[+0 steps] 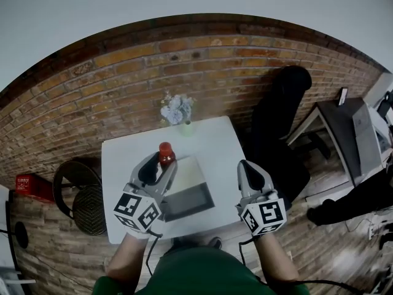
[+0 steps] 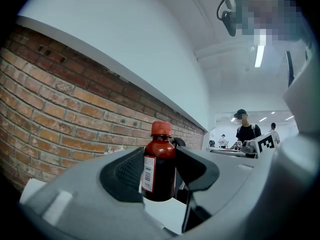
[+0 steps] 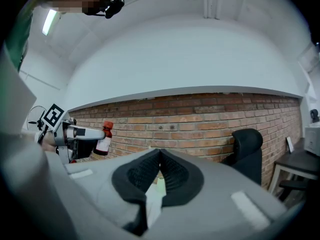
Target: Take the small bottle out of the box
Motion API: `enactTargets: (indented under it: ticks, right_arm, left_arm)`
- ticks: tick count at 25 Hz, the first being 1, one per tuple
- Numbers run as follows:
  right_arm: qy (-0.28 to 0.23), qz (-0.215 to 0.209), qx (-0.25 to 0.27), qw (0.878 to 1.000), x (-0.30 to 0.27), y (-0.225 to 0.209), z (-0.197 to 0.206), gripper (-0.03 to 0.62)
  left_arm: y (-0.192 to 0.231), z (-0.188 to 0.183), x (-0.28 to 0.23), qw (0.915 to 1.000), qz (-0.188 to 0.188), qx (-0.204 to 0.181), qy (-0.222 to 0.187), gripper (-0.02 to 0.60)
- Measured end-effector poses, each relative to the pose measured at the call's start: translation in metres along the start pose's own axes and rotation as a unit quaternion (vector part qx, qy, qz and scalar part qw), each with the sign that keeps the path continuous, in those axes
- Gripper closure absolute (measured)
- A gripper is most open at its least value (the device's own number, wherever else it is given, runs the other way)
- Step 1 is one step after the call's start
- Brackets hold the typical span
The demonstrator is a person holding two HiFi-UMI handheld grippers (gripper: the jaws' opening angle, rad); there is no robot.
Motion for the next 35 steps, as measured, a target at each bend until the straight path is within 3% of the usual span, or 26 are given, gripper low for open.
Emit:
enactTargets:
  ticks: [21, 35]
  right_arm:
    - [-0.009, 0.008, -0.038, 0.999, 0.015, -0.002, 0.000, 0.591]
    - [0.002, 0.016, -0.026, 1.000, 0.024, 0.006, 0.005, 0.591]
  left_arm:
    - [-0.006, 0.009, 0.006, 0.9999, 0.009, 0.008, 0.010, 0.374]
    - [-0.006, 0.011, 0.015, 0.9998, 0.017, 0.010, 0.010, 0.374]
Point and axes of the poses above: the fingertips, and each gripper's own axes: x backward along the fingers, y to its left, z out of its underside, the point moved 3 cm from there along x, backward along the fingers, and after that the axes turned 9 degrees about z, right-handed, at the moved point
